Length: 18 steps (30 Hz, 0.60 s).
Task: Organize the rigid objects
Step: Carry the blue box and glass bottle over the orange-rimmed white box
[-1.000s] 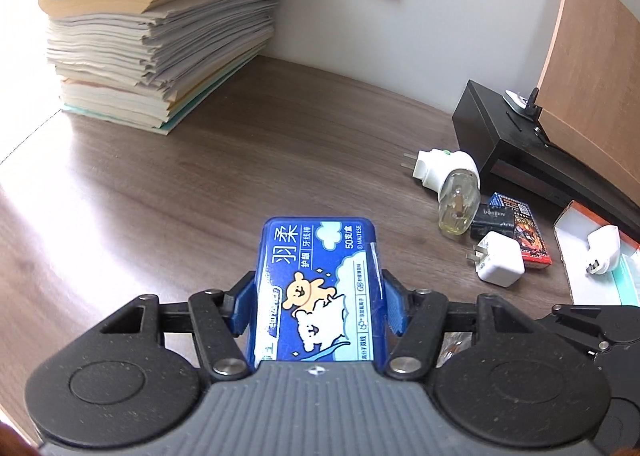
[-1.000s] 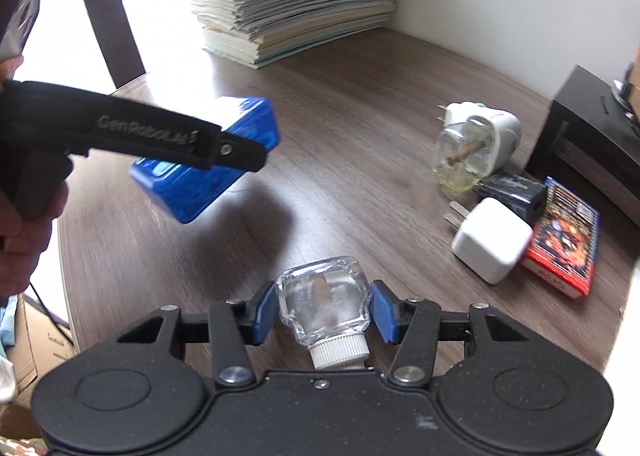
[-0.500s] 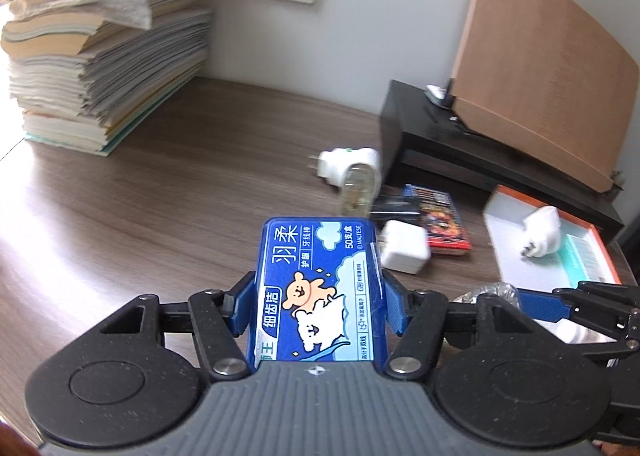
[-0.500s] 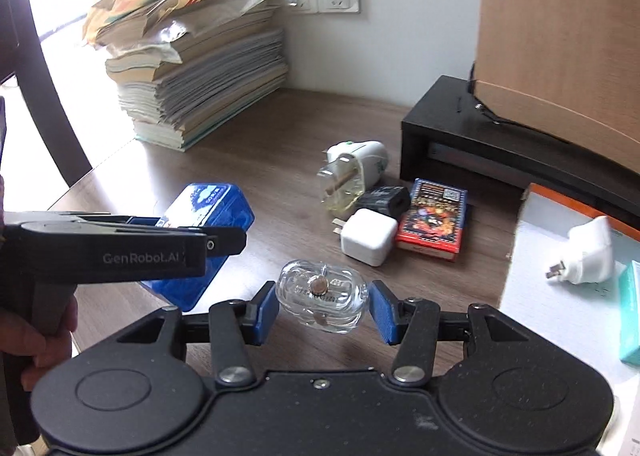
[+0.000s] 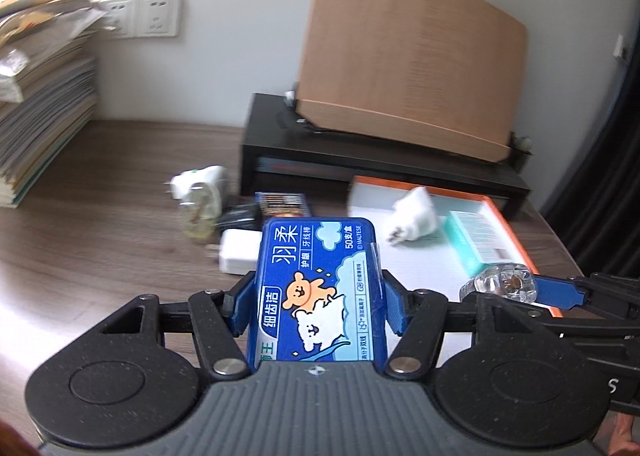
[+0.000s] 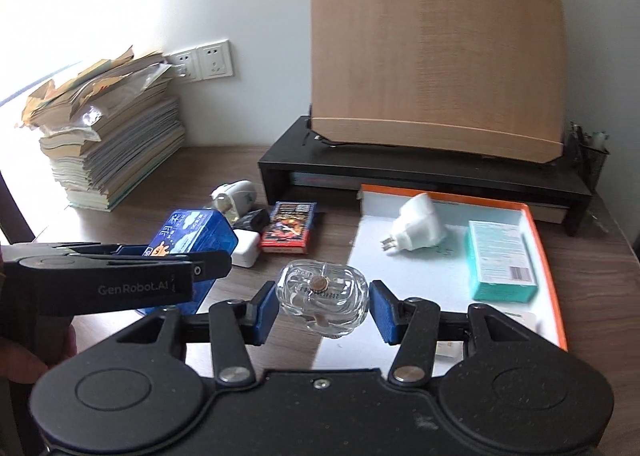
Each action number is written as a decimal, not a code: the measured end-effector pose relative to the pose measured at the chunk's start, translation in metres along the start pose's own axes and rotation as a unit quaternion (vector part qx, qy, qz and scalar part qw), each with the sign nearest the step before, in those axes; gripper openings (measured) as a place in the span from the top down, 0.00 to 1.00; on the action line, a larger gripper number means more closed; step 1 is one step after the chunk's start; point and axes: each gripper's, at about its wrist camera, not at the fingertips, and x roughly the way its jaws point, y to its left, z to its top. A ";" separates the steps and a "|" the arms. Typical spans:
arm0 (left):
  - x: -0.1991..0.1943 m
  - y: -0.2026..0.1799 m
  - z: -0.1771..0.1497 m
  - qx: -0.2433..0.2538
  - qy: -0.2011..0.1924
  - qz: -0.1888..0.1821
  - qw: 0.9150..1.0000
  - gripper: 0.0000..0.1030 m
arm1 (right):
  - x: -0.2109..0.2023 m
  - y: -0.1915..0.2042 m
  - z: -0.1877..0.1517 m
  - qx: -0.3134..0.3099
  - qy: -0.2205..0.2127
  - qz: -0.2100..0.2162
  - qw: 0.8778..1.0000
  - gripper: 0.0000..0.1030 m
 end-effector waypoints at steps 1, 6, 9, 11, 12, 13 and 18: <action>0.000 -0.008 0.000 0.005 0.000 -0.007 1.000 0.39 | -0.007 -0.008 -0.003 0.008 -0.003 -0.010 1.000 0.41; 0.005 -0.048 -0.004 0.035 0.002 -0.043 0.998 0.39 | -0.037 -0.041 -0.018 0.044 -0.014 -0.054 0.997 0.41; 0.008 -0.069 -0.008 0.051 0.006 -0.062 0.997 0.39 | -0.052 -0.058 -0.027 0.064 -0.018 -0.075 0.995 0.41; 0.011 -0.080 -0.010 0.060 0.009 -0.071 0.996 0.39 | -0.060 -0.067 -0.031 0.073 -0.020 -0.088 0.993 0.41; 0.012 -0.085 -0.012 0.064 0.011 -0.075 0.995 0.39 | -0.064 -0.071 -0.033 0.077 -0.020 -0.093 0.993 0.41; 0.013 -0.090 -0.013 0.067 0.012 -0.078 0.995 0.39 | -0.067 -0.075 -0.035 0.081 -0.020 -0.097 0.992 0.41; 0.019 -0.103 -0.016 0.076 0.019 -0.086 0.993 0.39 | -0.073 -0.086 -0.040 0.091 -0.018 -0.106 0.990 0.41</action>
